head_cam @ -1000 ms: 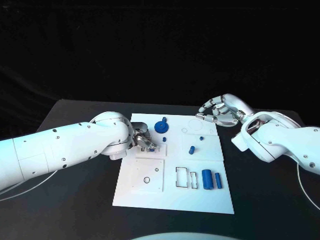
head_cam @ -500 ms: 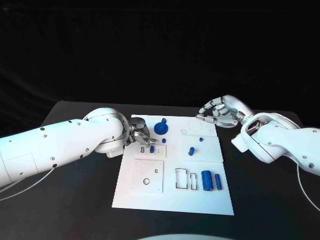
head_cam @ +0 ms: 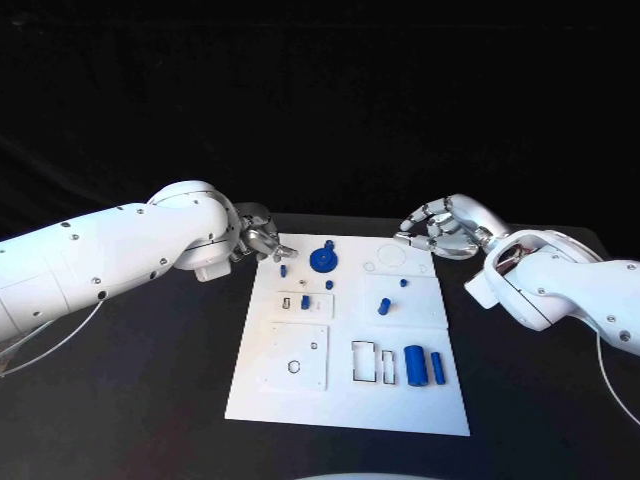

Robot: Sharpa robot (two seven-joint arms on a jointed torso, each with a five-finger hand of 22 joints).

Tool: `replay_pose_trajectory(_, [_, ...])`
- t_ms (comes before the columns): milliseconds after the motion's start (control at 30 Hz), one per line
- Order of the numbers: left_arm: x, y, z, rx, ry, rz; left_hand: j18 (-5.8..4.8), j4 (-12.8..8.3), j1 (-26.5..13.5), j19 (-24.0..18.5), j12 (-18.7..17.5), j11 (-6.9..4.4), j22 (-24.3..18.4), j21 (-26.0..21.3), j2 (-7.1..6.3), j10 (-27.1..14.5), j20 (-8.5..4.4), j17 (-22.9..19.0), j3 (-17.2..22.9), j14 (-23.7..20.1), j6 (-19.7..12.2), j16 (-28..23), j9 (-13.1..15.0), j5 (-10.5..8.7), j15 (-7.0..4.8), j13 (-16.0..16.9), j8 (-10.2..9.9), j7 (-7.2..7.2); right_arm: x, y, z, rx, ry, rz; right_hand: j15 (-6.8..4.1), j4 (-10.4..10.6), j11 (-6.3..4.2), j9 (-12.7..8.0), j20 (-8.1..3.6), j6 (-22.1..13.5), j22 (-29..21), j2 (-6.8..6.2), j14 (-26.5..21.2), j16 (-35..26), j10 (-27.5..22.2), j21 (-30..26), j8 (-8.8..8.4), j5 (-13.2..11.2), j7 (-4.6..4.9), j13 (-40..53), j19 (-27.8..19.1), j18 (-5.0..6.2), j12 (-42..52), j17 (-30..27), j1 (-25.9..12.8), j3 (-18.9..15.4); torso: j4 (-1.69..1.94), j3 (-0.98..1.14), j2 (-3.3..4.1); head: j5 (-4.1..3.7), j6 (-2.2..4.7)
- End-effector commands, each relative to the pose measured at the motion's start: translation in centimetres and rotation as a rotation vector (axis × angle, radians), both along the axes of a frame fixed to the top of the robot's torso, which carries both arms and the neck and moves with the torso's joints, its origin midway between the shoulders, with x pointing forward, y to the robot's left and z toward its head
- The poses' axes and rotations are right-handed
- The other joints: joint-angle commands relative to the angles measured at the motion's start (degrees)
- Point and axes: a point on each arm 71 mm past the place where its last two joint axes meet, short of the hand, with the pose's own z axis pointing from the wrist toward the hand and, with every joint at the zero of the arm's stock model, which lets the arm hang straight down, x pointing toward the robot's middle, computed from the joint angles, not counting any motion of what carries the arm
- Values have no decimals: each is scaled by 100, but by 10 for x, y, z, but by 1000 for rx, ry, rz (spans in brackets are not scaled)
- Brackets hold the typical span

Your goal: Assemble the parts on the task board

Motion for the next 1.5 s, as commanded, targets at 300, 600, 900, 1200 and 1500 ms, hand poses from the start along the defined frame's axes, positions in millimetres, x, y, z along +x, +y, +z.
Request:
replay_pose_trajectory(300, [16,-4,-10,61,51,-23,-1,16,93,24,36,16,49,6,-1,38,48,1268,-95,526,29,-26,-47,33,40,37,-57,14,0,2,0,-1,-1,10,-34,-2,-25,-7,-37,-5,1038,11,382,-28,-25,-34,31,-26,-25,-8,153,67,-38,481,-59,-44,-21,-18,38,21,-15])
replay_pose_trajectory(600, [25,-2,-18,100,71,-7,3,25,87,18,42,17,36,0,24,45,52,1266,-114,525,47,-27,-60,28,42,38,-67,15,0,4,0,-1,-1,13,-34,-2,-25,-7,-37,-5,1038,11,382,-28,-25,-34,31,-26,-25,-8,153,67,-38,481,-59,-44,-27,-12,31,48,-36])
replay_pose_trajectory(900, [28,0,-21,113,84,-1,3,29,72,20,49,20,40,2,33,49,56,1274,-138,528,55,-22,-72,19,45,43,-79,18,0,5,0,0,-2,16,-34,-2,-25,-7,-37,-5,1038,11,382,-28,-25,-34,31,-26,-25,-8,153,67,-38,481,-59,-44,-9,-12,24,37,-58])
replay_pose_trajectory(1200, [30,-2,-25,118,101,-2,0,27,67,27,68,20,56,9,57,62,60,1279,-153,529,67,-19,-84,17,46,61,-88,17,0,6,-1,1,-2,18,-34,-3,-26,-8,-37,-7,1033,21,383,-28,-22,-41,34,-23,-25,-7,149,69,-36,483,-59,-46,-13,-11,23,43,-74])
replay_pose_trajectory(1500, [31,-2,-29,118,112,7,-2,20,84,31,79,19,66,14,89,70,63,1285,-153,531,79,-16,-95,21,47,68,-97,15,0,7,-1,1,-2,20,-34,-3,-26,-8,-37,-7,1033,21,383,-28,-22,-41,34,-23,-25,-7,149,69,-36,483,-59,-46,-15,-11,21,51,-84])
